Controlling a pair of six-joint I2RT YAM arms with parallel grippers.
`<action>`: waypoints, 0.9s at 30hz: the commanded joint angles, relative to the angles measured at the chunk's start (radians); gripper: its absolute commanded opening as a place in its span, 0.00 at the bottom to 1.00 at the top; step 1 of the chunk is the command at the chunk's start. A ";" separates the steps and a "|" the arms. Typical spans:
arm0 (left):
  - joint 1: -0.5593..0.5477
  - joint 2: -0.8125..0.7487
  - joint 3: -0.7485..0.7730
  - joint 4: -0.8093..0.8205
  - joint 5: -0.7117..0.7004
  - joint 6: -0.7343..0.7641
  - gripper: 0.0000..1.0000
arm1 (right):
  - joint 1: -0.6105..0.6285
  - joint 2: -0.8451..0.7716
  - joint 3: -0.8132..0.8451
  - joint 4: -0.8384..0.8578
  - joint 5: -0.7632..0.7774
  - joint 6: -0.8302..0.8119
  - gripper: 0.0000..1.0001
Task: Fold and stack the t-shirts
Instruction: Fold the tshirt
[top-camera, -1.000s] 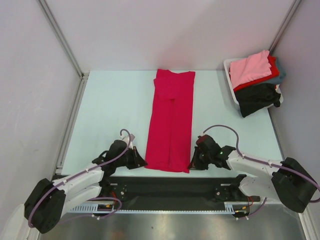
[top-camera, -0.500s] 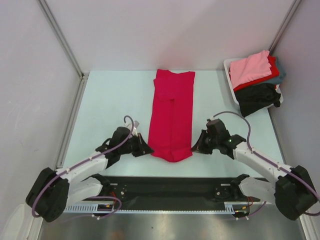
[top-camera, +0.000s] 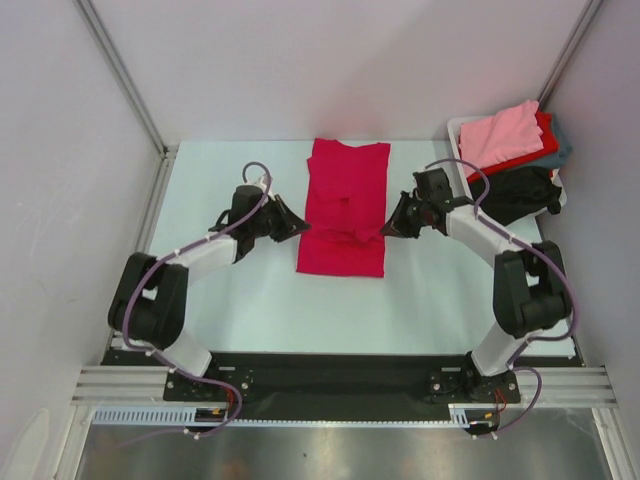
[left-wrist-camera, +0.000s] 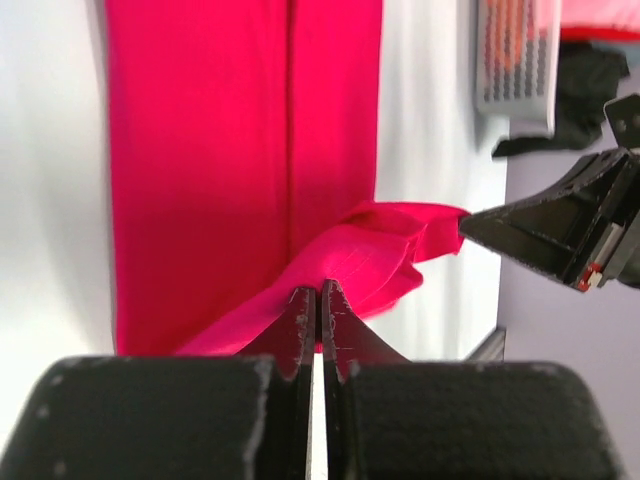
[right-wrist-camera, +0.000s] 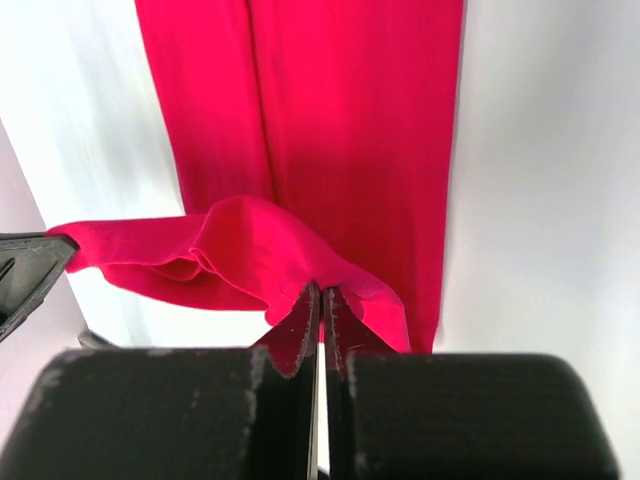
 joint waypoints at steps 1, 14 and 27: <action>0.029 0.105 0.113 0.068 0.018 -0.029 0.00 | -0.025 0.090 0.121 0.009 -0.035 -0.034 0.00; 0.061 0.340 0.365 0.041 -0.004 -0.049 0.00 | -0.095 0.369 0.394 -0.023 -0.038 -0.046 0.01; 0.078 0.414 0.456 -0.053 -0.065 0.015 0.70 | -0.103 0.312 0.334 0.046 0.047 -0.052 0.84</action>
